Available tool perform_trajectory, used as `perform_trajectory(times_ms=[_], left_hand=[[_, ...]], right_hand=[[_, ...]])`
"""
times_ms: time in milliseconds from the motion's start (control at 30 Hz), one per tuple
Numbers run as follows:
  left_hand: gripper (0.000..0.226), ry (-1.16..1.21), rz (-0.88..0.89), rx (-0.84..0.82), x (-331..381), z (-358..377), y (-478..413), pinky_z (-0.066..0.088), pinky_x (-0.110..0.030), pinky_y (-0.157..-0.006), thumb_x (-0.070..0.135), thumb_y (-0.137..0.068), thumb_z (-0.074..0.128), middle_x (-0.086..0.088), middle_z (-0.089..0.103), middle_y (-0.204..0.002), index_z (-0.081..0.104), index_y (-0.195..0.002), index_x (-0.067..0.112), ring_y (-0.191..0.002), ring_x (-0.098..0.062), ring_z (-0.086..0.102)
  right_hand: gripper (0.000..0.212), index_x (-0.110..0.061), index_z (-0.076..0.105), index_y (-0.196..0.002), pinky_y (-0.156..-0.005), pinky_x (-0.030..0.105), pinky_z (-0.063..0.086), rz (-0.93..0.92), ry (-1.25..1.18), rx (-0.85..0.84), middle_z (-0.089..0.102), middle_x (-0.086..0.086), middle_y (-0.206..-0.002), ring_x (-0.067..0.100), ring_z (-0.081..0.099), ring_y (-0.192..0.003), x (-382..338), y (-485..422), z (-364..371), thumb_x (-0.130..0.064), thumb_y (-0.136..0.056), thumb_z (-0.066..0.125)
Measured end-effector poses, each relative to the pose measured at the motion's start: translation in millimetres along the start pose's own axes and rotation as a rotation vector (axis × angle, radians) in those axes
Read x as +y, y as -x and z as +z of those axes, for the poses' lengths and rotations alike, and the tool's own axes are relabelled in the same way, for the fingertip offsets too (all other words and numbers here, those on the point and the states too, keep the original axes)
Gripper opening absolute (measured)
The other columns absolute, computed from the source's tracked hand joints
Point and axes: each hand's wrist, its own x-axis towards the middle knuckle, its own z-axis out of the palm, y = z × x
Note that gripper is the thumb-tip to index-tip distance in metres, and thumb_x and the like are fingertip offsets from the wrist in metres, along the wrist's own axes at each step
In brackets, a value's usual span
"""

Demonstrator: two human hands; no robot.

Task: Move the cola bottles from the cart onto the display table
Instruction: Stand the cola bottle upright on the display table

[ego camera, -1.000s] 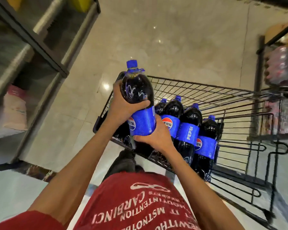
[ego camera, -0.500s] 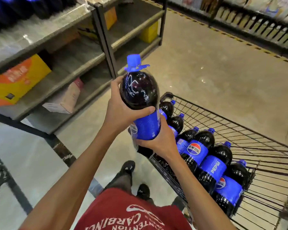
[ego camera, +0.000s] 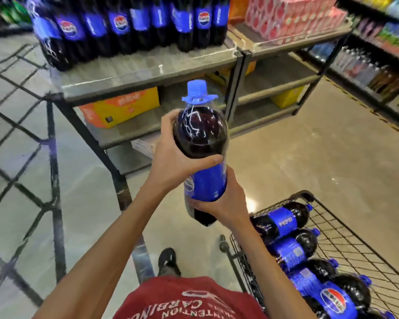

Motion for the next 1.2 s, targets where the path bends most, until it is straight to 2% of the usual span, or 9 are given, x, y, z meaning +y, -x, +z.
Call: perform_trajectory(times_ms=[133,233,500,633,733,867,1067,1200], left_hand=[[0.107,-0.024,0.007,0.048,-16.2,-50.0,-30.4,0.046,-0.01,-0.096,0.017,-0.058,0.099,0.023,0.05,-0.131,0.034,-0.143,0.019,-0.122,0.007,0.052],[0.104,-0.018,0.011,0.08,-27.0,-80.8,-50.9,0.044,-0.006,-0.093,0.016,-0.058,0.098,0.023,0.049,-0.131,0.035,-0.141,0.022,-0.121,0.009,0.052],[0.105,-0.02,0.02,0.128,-49.1,-132.2,-102.7,0.048,-0.023,-0.102,0.018,-0.055,0.099,0.014,0.053,-0.134,0.036,-0.139,0.026,-0.125,-0.003,0.055],[0.107,-0.032,0.014,0.148,-58.8,-139.2,-134.8,0.047,-0.02,-0.102,0.02,-0.053,0.099,0.017,0.053,-0.132,0.036,-0.14,0.024,-0.124,-0.001,0.055],[0.106,-0.033,0.023,0.159,-66.6,-138.1,-160.3,0.047,-0.023,-0.102,0.02,-0.053,0.1,0.016,0.054,-0.132,0.037,-0.139,0.022,-0.124,-0.002,0.056],[0.105,-0.032,0.023,0.153,-78.6,-131.8,-201.9,0.044,-0.016,-0.1,0.017,-0.054,0.1,0.012,0.053,-0.133,0.037,-0.139,0.019,-0.124,-0.002,0.055],[0.106,-0.031,-0.003,0.162,-89.8,-112.8,-279.0,0.045,-0.017,-0.101,0.024,-0.053,0.098,0.02,0.054,-0.132,0.037,-0.14,0.021,-0.123,0.002,0.055],[0.109,-0.035,-0.007,0.2,-97.9,-100.3,-331.0,0.045,-0.019,-0.103,0.028,-0.051,0.097,0.015,0.053,-0.135,0.036,-0.142,0.02,-0.125,-0.001,0.055]], right_hand=[[0.092,-0.045,0.042,-0.126,-0.081,0.023,0.059,-0.034,-0.017,-0.035,0.061,-0.025,-0.115,-0.006,0.06,-0.104,-25.8,-35.2,45.7,-0.044,-0.053,0.098],[0.095,-0.042,0.043,-0.129,-0.081,0.022,0.059,-0.055,-0.023,-0.063,0.061,-0.025,-0.118,-0.006,0.059,-0.107,-40.8,-60.3,75.1,-0.047,-0.052,0.098],[0.084,-0.043,0.047,-0.118,-0.075,0.023,0.06,-0.071,-0.06,-0.114,0.064,-0.022,-0.11,-0.004,0.063,-0.102,-64.1,-122.3,125.1,-0.035,-0.052,0.1],[0.084,-0.041,0.048,-0.118,-0.074,0.02,0.059,-0.078,-0.078,-0.123,0.064,-0.023,-0.11,-0.006,0.062,-0.102,-71.2,-154.6,134.4,-0.034,-0.053,0.1],[0.085,-0.037,0.048,-0.121,-0.073,0.015,0.056,-0.093,-0.083,-0.126,0.063,-0.023,-0.109,-0.008,0.06,-0.102,-71.6,-183.1,135.7,-0.032,-0.054,0.1],[0.088,-0.032,0.048,-0.126,-0.072,0.011,0.053,-0.102,-0.093,-0.135,0.061,-0.024,-0.109,-0.01,0.058,-0.103,-68.2,-229.1,136.0,-0.033,-0.055,0.1],[0.093,-0.033,0.046,-0.131,-0.078,0.02,0.058,-0.121,-0.109,-0.146,0.063,-0.022,-0.114,-0.001,0.062,-0.107,-64.0,-314.1,126.2,-0.035,-0.055,0.1],[0.094,-0.034,0.046,-0.132,-0.076,0.017,0.056,-0.128,-0.103,-0.184,0.062,-0.024,-0.114,-0.004,0.06,-0.107,-62.6,-373.3,114.8,-0.036,-0.055,0.1]])
